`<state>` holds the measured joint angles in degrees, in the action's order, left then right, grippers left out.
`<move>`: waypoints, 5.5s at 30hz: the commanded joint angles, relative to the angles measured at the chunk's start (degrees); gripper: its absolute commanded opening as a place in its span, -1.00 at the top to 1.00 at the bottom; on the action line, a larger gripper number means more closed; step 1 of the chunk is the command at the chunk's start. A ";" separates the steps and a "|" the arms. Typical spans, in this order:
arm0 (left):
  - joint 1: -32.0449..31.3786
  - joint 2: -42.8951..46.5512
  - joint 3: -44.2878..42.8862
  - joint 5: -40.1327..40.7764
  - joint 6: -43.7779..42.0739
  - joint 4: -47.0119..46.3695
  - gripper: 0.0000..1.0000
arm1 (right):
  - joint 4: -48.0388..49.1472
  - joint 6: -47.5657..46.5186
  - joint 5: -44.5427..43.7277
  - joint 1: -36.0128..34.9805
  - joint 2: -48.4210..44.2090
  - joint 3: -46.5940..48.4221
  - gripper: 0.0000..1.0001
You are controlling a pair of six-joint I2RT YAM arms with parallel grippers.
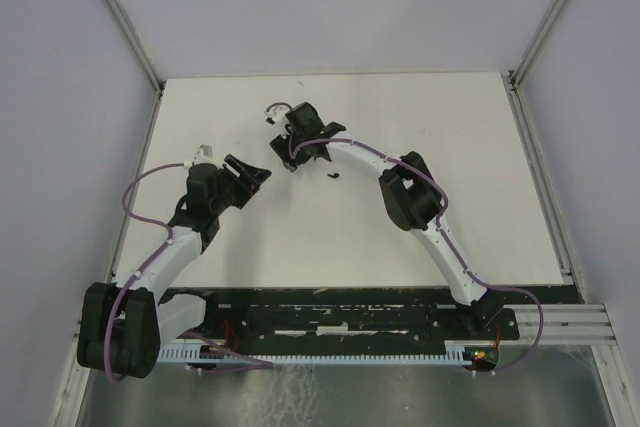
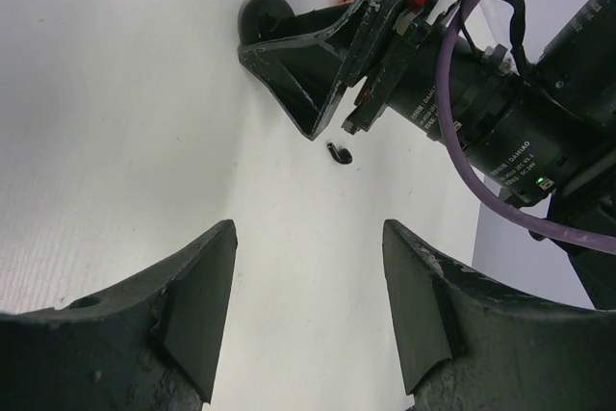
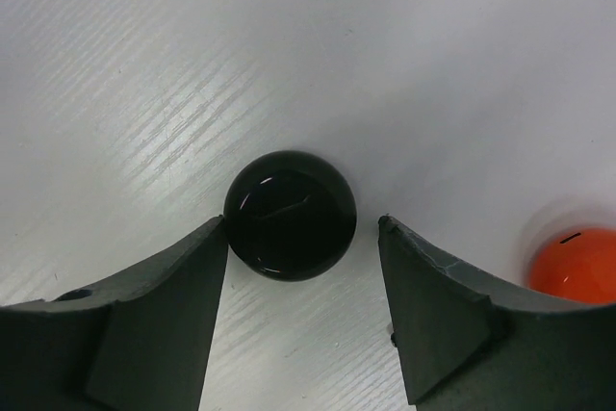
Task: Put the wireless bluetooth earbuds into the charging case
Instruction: Pick up the charging case at the center of the board, then open the charging case.
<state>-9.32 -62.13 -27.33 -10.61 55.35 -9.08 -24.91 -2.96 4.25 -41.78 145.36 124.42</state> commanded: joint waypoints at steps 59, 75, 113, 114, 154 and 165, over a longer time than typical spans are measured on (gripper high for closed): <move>-15.61 -30.89 -12.44 -30.03 9.70 -35.63 -0.28 | 18.42 0.89 10.22 3.59 -63.41 -67.16 0.61; -17.25 -32.33 -12.36 -31.49 10.23 -37.25 -0.17 | 19.09 1.69 11.66 3.58 -61.42 -65.35 0.62; -17.42 -33.69 -11.84 -29.04 12.35 -40.99 0.94 | 18.42 8.21 4.73 5.61 -70.71 -64.58 -0.80; -17.44 -33.89 -11.94 -29.03 12.48 -41.01 0.94 | 17.68 9.07 3.10 6.06 -71.98 -64.04 -0.86; -17.45 -34.04 -14.41 -29.33 14.91 -42.11 0.94 | 2.32 14.99 -4.80 7.19 -63.33 -58.66 -0.99; -17.47 -33.19 -14.69 -29.55 16.34 -42.95 0.94 | 4.95 15.61 -4.88 7.22 -60.53 -60.31 -0.99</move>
<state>-26.48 -96.86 -39.79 -39.94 68.86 -47.75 -23.79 11.79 -0.64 -34.46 84.60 64.73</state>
